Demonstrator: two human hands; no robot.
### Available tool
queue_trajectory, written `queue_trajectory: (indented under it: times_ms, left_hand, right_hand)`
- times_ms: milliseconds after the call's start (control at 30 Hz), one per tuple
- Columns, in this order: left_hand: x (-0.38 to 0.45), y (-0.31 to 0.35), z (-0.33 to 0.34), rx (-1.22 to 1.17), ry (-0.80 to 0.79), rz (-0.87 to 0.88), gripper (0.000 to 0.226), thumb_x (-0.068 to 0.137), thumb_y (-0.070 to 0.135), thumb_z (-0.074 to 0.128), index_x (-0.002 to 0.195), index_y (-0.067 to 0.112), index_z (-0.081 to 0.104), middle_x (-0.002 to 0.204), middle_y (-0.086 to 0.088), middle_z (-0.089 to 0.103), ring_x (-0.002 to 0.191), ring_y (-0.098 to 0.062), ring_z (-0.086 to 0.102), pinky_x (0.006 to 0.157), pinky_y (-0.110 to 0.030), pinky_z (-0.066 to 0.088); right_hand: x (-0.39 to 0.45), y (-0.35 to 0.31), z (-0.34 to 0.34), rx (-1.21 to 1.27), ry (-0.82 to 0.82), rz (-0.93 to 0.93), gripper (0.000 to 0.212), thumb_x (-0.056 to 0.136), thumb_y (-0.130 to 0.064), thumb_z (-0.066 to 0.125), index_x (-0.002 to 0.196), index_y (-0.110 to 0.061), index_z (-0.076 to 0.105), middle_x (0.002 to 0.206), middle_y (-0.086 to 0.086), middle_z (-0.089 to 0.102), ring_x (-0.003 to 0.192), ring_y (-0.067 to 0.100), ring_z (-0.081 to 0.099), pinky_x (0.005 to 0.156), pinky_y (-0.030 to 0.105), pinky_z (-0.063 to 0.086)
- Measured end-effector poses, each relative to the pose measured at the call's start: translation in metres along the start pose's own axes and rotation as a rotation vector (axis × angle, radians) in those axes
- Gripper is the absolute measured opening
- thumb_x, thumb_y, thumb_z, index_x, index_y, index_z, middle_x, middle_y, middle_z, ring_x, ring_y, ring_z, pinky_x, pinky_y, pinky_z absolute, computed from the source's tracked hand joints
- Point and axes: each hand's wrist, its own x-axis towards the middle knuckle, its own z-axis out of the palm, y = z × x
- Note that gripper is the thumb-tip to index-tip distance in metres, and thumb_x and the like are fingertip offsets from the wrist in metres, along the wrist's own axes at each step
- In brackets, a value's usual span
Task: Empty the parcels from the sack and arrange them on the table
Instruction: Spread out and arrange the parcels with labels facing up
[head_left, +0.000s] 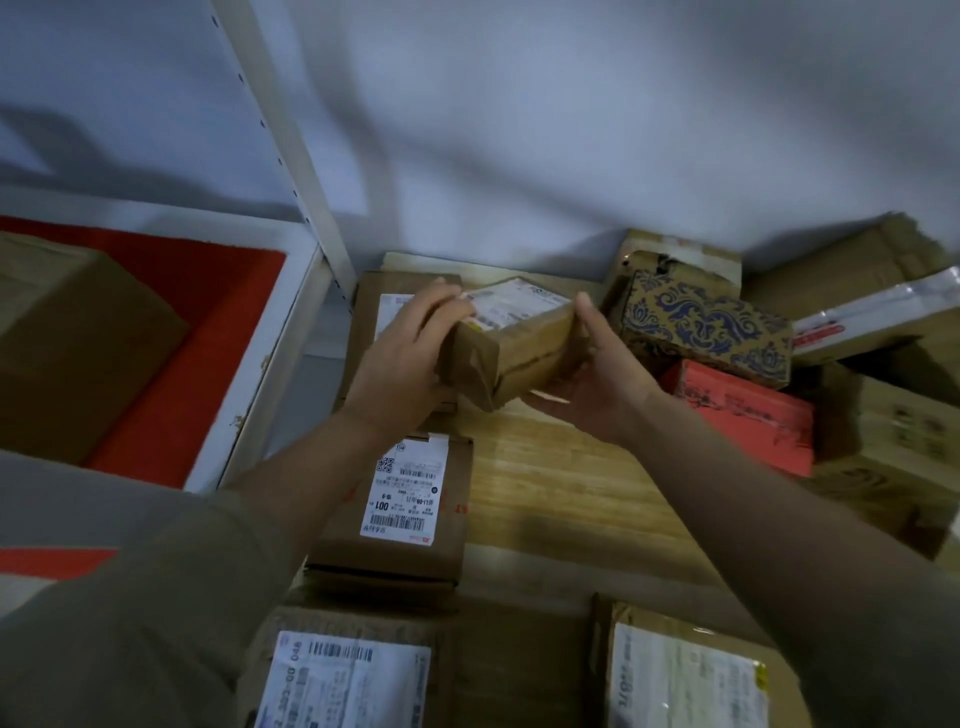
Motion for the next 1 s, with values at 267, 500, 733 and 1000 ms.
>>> queue_trajectory:
  times_ms: [267, 500, 733, 1000]
  left_hand:
    - [-0.015, 0.004, 0.001, 0.160, -0.178, -0.274, 0.085, 0.082, 0.013, 0.073, 0.153, 0.022, 0.027, 0.162, -0.014, 0.018, 0.146, -0.035, 0.024, 0.113, -0.049, 0.035]
    - [-0.033, -0.001, 0.012, 0.221, -0.582, -0.523, 0.071, 0.096, 0.047, 0.050, 0.156, 0.026, 0.020, 0.165, -0.007, 0.006, 0.152, -0.029, 0.004, 0.122, -0.048, 0.011]
    - [-0.045, -0.005, 0.019, 0.141, -0.691, -0.594, 0.063, 0.096, 0.048, 0.051, 0.151, 0.023, 0.034, 0.163, -0.004, 0.019, 0.149, -0.026, 0.016, 0.117, -0.050, 0.027]
    - [-0.005, 0.048, 0.028, -0.058, -0.449, -0.555, 0.038, 0.093, 0.036, 0.055, 0.123, 0.013, 0.059, 0.125, -0.014, 0.057, 0.112, -0.032, 0.055, 0.092, -0.043, 0.048]
  right_hand:
    - [-0.008, 0.024, -0.006, 0.180, 0.152, -0.034, 0.048, 0.080, -0.031, 0.072, 0.121, -0.008, 0.060, 0.116, 0.018, 0.067, 0.097, 0.031, 0.066, 0.066, 0.037, 0.056]
    - [0.008, 0.009, 0.015, 0.162, 0.311, -0.182, 0.054, 0.091, -0.033, 0.064, 0.137, -0.012, 0.044, 0.118, 0.011, 0.056, 0.111, 0.031, 0.057, 0.097, 0.045, 0.054]
    - [0.003, 0.029, 0.013, -0.263, 0.418, -0.165, 0.074, 0.088, -0.044, 0.066, 0.149, -0.018, 0.033, 0.146, 0.008, 0.045, 0.125, 0.031, 0.051, 0.106, 0.045, 0.044]
    - [-0.051, 0.023, -0.063, -0.964, 0.970, -0.814, 0.055, 0.085, -0.024, 0.065, 0.136, -0.016, 0.048, 0.138, 0.009, 0.046, 0.131, 0.028, 0.037, 0.107, 0.044, 0.026]
